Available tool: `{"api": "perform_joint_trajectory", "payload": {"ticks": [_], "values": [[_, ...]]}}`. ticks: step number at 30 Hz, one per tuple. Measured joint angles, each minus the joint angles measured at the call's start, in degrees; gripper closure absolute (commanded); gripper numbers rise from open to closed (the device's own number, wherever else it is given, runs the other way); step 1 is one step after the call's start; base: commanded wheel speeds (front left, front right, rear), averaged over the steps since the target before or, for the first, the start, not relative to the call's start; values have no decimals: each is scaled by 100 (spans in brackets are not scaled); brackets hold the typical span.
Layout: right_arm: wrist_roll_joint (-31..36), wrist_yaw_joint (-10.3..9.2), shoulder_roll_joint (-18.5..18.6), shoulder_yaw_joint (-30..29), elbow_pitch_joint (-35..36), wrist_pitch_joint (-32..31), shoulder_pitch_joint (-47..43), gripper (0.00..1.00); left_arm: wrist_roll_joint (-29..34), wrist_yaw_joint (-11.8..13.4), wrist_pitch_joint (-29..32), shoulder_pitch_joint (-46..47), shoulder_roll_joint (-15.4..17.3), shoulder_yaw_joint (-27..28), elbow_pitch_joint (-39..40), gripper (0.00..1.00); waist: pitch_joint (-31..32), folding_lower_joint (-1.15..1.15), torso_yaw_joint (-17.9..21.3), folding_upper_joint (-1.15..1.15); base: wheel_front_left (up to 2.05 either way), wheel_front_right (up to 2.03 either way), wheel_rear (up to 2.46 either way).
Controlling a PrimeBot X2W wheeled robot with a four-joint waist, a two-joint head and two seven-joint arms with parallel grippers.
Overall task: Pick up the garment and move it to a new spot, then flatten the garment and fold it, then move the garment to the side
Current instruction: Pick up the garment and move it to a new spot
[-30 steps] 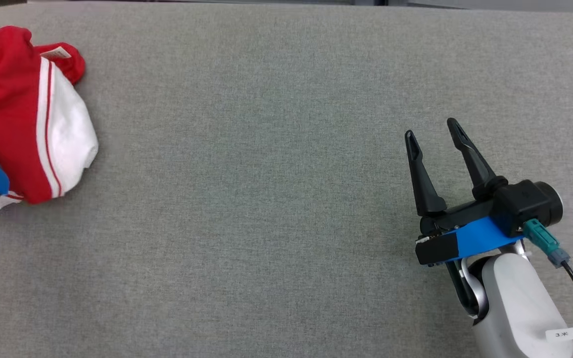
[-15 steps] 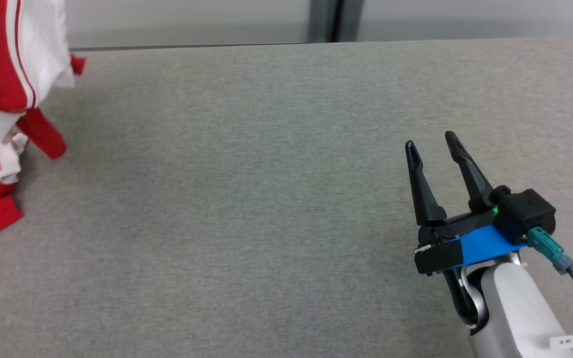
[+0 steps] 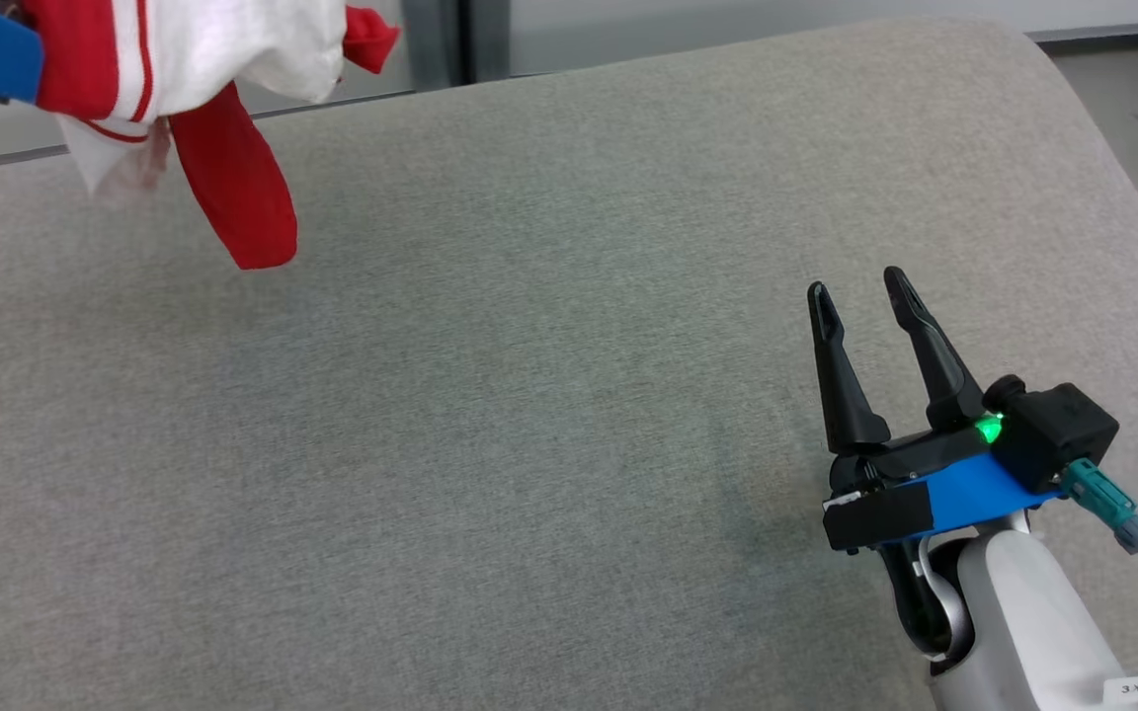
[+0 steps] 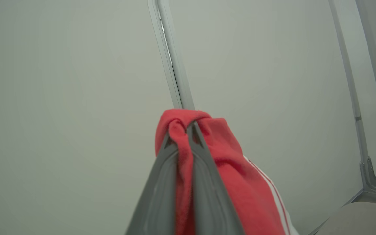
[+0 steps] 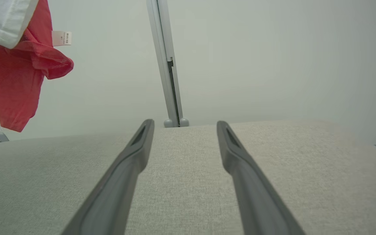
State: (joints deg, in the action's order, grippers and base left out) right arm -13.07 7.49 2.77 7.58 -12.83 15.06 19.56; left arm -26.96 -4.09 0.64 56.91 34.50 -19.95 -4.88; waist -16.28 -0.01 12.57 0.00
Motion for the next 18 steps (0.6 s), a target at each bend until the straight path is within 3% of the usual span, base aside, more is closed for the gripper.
{"api": "perform_joint_trajectory", "payload": {"ticks": [7, 18], "values": [[-122, 0, 0, -4, 109, 0, -69, 0, -26, -81, 77, 36, -341, -439, -85, 100, -85, 1, 264, 0, 0, 0, 0], [-46, 0, -1, -82, 220, 0, -147, 0, -178, -124, -454, -1391, -837, -1107, -972, 100, -114, 1, 35, 0, 0, 0, 0]]}}
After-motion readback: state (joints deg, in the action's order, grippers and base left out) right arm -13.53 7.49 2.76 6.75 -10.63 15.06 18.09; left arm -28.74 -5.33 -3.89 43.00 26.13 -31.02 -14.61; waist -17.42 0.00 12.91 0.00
